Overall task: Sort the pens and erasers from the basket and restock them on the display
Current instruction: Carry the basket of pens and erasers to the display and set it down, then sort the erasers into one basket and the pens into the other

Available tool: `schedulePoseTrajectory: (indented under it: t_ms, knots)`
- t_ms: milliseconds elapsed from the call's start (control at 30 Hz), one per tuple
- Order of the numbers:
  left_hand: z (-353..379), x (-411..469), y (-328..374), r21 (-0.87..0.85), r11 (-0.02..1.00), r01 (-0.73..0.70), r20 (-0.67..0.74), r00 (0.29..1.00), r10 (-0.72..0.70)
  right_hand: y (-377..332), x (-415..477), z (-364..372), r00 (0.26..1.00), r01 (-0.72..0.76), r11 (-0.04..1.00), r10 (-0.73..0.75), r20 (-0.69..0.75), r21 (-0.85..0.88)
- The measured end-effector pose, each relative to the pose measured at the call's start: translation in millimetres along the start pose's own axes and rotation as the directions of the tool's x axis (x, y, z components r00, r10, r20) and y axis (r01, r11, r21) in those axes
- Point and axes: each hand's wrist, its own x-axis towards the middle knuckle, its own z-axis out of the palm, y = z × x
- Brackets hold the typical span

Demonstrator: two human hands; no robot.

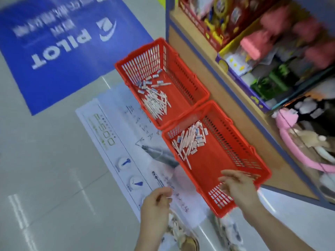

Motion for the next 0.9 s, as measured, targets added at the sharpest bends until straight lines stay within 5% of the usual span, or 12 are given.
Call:
schedulePoseTrajectory:
  t_ms: [267,467,733,900]
  knots:
    - [-84,21,121,0.266,0.949,-0.170,0.006,0.985,0.175,-64,-41,75,0.982,0.144,0.985,-0.130,0.137,-0.095]
    - [-102,84,206,0.489,0.810,-0.324,0.151,0.946,0.287,-93,-23,83,1.000,0.024,0.996,-0.022,-0.021,0.091]
    - [-88,187,246,0.630,0.636,-0.446,0.377,0.891,0.251,-98,31,89,0.934,-0.129,0.884,0.261,-0.245,0.449]
    - [-46,241,236,0.596,0.574,-0.561,0.557,0.804,0.207,-90,68,116,0.874,-0.148,0.888,0.323,-0.362,0.435]
